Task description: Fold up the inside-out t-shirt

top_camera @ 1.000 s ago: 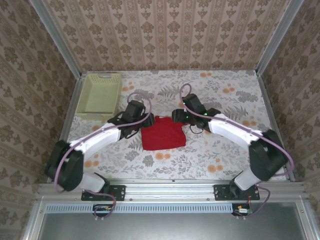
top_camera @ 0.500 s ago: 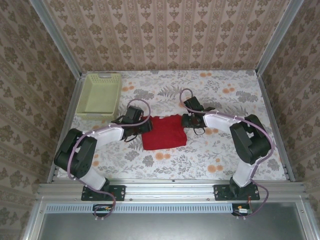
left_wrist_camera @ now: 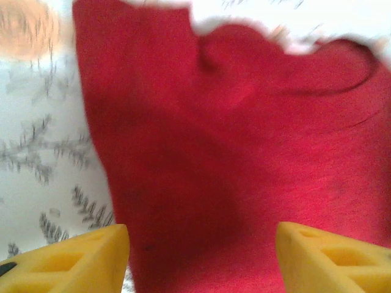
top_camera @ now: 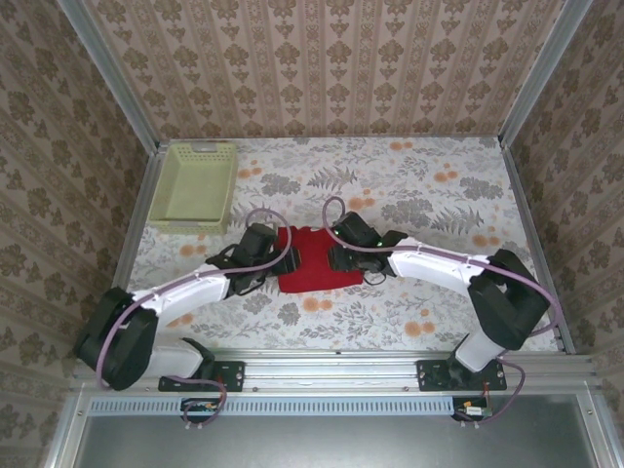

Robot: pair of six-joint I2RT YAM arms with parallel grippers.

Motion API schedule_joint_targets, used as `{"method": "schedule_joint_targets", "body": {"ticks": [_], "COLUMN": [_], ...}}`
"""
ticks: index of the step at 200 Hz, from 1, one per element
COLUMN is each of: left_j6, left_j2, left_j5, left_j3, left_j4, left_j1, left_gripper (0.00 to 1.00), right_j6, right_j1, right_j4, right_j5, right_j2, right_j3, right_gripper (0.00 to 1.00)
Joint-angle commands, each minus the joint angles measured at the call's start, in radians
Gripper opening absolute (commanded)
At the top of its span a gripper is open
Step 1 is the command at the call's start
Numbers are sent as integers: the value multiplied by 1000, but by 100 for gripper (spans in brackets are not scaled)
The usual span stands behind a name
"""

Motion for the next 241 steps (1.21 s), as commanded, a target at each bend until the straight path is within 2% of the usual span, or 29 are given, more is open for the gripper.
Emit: {"method": "schedule_joint_targets", "body": {"ticks": [1, 27, 50, 82, 110, 126, 148, 171, 193, 222, 241], "left_j6": [-20, 3, 32, 80, 66, 41, 30, 39, 44, 44, 52], "left_j2": [33, -38, -182, -405, -595, -708, -832, -863, -848, -846, -846], "left_j5": [33, 33, 16, -98, -179, -180, -185, -186, -170, -157, -161], "left_j3": [-23, -48, -63, -33, -36, -36, -33, -28, -37, -59, -65], "left_j4": [46, 0, -91, -288, -394, -438, -472, -495, -496, -488, -490], "left_j1": [5, 47, 95, 115, 155, 201, 252, 266, 269, 273, 276], "left_gripper": [64, 64, 66, 71, 73, 74, 76, 79, 80, 81, 82], "right_j6": [29, -6, -32, -52, -8, 12, 40, 37, 23, -16, -109], "right_j1": [-32, -51, -47, 45, 140, 201, 230, 219, 168, 46, -50], "right_j4": [8, -31, -77, -161, -213, -282, -333, -356, -355, -349, -294], "right_j5": [38, 66, 97, 188, 222, 295, 311, 318, 293, 256, 204], "right_j2": [41, -1, -78, -122, -8, 94, 226, 323, 380, 413, 399], "right_j3": [-40, -42, -25, 59, 151, 228, 319, 388, 425, 422, 377], "right_gripper": [48, 52, 55, 66, 75, 80, 85, 89, 91, 91, 90]}}
